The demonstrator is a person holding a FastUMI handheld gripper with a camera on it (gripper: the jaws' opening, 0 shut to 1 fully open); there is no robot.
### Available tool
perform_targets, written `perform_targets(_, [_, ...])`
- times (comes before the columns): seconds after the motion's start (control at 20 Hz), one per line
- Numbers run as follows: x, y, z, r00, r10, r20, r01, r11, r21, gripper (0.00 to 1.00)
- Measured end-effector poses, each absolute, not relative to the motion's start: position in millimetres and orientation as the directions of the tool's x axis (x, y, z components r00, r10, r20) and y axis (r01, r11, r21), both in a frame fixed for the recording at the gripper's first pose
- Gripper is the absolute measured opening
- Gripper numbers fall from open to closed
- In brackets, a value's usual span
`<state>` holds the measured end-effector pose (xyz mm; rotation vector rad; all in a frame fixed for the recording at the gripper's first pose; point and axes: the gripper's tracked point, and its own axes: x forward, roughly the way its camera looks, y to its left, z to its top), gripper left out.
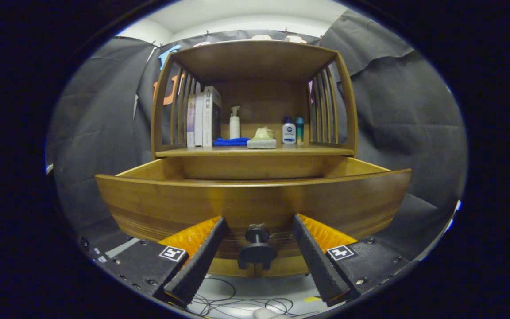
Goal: Pull open the drawer, take out the items inside it, and place them on the countertop above the cabinet.
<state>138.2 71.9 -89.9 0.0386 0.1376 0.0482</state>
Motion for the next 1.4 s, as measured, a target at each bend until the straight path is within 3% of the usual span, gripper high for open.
perform_targets(0.65, [228.3,88.9,-77.5,0.992,0.012,-0.128,-0.006,0.999,0.045,1.00])
perform_targets(1.4, [284.1,91.2,-74.4,0.991,0.016,-0.132,-0.010,0.999,0.041,1.00])
